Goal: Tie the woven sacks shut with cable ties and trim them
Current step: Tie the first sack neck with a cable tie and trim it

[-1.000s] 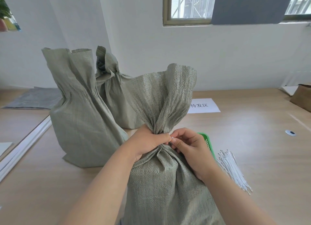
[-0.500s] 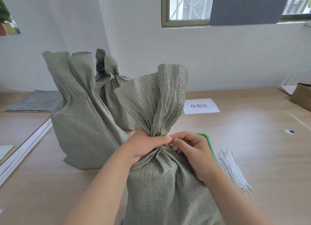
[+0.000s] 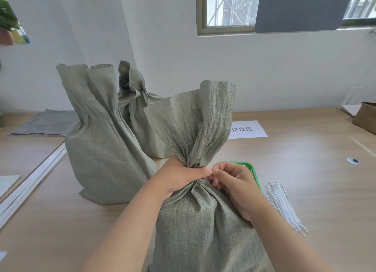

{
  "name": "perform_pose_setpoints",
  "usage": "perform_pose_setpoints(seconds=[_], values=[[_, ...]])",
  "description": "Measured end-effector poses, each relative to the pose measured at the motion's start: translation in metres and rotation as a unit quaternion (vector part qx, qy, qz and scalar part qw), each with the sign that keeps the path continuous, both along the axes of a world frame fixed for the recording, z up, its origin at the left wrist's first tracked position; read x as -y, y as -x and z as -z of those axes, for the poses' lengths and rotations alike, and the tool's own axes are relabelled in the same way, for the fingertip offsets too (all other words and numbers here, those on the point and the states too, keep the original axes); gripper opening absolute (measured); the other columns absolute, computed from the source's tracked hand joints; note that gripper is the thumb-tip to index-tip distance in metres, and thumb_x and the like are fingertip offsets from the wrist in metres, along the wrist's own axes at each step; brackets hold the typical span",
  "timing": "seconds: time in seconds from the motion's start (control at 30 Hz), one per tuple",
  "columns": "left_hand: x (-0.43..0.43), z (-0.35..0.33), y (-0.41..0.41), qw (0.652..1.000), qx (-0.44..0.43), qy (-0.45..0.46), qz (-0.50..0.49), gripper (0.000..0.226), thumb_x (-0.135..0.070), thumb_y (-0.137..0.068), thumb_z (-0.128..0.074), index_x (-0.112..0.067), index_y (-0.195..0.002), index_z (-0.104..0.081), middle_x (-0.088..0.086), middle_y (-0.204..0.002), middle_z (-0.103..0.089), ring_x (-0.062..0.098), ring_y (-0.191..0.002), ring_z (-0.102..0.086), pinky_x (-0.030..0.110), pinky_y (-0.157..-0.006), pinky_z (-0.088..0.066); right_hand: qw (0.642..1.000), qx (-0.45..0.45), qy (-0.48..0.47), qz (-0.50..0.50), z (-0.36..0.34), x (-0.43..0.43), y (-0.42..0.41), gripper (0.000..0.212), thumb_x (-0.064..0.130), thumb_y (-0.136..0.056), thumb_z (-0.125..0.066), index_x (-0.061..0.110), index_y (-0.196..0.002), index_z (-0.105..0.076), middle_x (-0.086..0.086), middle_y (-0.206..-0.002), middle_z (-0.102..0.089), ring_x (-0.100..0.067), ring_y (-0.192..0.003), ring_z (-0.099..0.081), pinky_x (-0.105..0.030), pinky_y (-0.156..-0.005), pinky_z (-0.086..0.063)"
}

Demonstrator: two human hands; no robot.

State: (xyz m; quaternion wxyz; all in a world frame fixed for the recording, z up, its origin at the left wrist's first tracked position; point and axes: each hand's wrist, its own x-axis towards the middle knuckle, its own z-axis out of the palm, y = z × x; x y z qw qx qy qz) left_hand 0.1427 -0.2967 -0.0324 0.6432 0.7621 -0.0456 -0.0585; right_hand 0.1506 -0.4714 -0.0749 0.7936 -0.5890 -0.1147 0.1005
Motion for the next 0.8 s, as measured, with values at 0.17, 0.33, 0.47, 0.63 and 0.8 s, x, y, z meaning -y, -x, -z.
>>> perform_pose_setpoints(seconds=[0.17,0.33,0.47,0.63,0.8], values=[[0.0013,0.0014,-0.0008,1.000,0.005,0.005,0.007,0.013,-0.005,-0.080,-0.081,-0.017,-0.077,-0.077,-0.001,-0.079,-0.077,0.008,-0.080,-0.071,0.021,-0.074,-0.054,0.998,0.009,0.051,-0.031,-0.0010,-0.0003,0.0006,0.011,0.013,-0.086,-0.059,0.014,-0.075,-0.062,-0.002,-0.068,-0.055,-0.009,-0.059,-0.045,-0.021,-0.057,-0.035],[-0.0003,0.0021,-0.0022,1.000,-0.006,0.006,0.019,0.009,0.003,-0.076,-0.081,-0.002,-0.078,-0.074,0.000,-0.078,-0.074,0.012,-0.080,-0.068,0.029,-0.084,-0.055,0.992,0.036,0.115,-0.023,-0.0002,-0.0038,0.0021,0.021,0.007,-0.102,-0.048,0.012,-0.083,-0.056,0.006,-0.062,-0.047,-0.005,-0.058,-0.040,-0.014,-0.056,-0.036],[-0.0008,-0.0002,-0.0028,0.999,-0.034,0.008,0.000,0.023,0.005,-0.070,-0.085,-0.013,-0.077,-0.071,-0.008,-0.069,-0.069,0.009,-0.075,-0.067,0.026,-0.079,-0.055,0.991,0.035,0.128,-0.024,-0.0028,-0.0050,0.0021,0.023,0.016,-0.104,-0.047,0.009,-0.084,-0.056,0.005,-0.061,-0.046,-0.006,-0.058,-0.040,-0.017,-0.057,-0.036],[-0.0021,0.0007,-0.0065,1.000,-0.023,-0.004,0.015,0.019,0.001,-0.076,-0.084,-0.010,-0.088,-0.074,-0.011,-0.066,-0.068,0.005,-0.073,-0.066,0.024,-0.079,-0.053,0.988,0.059,0.143,-0.016,-0.0017,-0.0056,0.0007,0.026,0.015,-0.103,-0.049,-0.009,-0.094,-0.053,0.001,-0.070,-0.054,-0.004,-0.062,-0.045,-0.017,-0.060,-0.040],[-0.0017,0.0031,-0.0074,1.000,-0.010,-0.023,0.009,0.017,-0.008,-0.074,-0.083,-0.020,-0.069,-0.074,-0.002,-0.077,-0.071,0.011,-0.082,-0.067,0.032,-0.088,-0.055,0.975,0.111,0.193,0.006,-0.0050,-0.0077,0.0027,0.026,0.026,-0.096,-0.052,0.002,-0.090,-0.055,0.001,-0.079,-0.059,-0.012,-0.076,-0.052,-0.034,-0.075,-0.044]])
